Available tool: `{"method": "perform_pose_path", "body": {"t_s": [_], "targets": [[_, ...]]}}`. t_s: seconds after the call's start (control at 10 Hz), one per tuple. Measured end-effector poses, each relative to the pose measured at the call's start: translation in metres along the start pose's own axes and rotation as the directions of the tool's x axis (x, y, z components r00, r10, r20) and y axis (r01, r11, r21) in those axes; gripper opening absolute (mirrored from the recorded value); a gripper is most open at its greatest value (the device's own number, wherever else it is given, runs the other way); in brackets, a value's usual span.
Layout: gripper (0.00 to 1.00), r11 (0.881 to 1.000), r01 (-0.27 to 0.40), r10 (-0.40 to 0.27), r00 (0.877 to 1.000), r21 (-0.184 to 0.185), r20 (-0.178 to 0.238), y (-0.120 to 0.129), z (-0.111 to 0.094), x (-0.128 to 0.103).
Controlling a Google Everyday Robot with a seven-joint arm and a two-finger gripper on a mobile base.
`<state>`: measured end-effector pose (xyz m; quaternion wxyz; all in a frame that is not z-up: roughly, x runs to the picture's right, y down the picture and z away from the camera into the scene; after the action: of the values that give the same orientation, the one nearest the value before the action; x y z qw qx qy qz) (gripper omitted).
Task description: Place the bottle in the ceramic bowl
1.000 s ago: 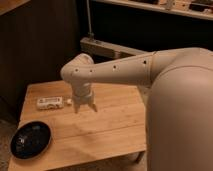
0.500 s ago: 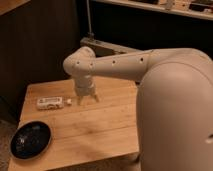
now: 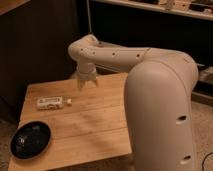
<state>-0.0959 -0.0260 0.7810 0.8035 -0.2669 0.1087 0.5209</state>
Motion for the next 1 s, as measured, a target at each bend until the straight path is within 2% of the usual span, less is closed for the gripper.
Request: {"method": "perform_pose_path", "body": {"t_s": [0.1,0.2,0.3,0.4,0.6,0.8,0.9,1.0], "targets": [[0.65,0.99,0.13,-0.129,0.991,-0.051,0.027,-0.001,-0.003,-0.002],[0.65,0.961,0.256,-0.252,0.967,-0.107,0.045,0.006,-0.004,-0.001],[0.65,0.923,0.355,-0.35,0.935,-0.147,0.063,0.014,-0.005,0.0],[0.65,0.866,0.464,-0.453,0.886,-0.189,0.099,0.02,-0.007,0.001],[0.65,0.788,0.573,-0.553,0.82,-0.225,0.152,0.023,-0.012,0.003],[0.65,0.72,0.649,-0.619,0.76,-0.244,0.197,0.03,-0.015,0.003],[0.65,0.716,0.656,-0.626,0.754,-0.239,0.198,0.03,-0.015,0.003],[0.65,0.728,0.652,-0.619,0.758,-0.214,0.204,0.032,-0.017,0.001]]}}
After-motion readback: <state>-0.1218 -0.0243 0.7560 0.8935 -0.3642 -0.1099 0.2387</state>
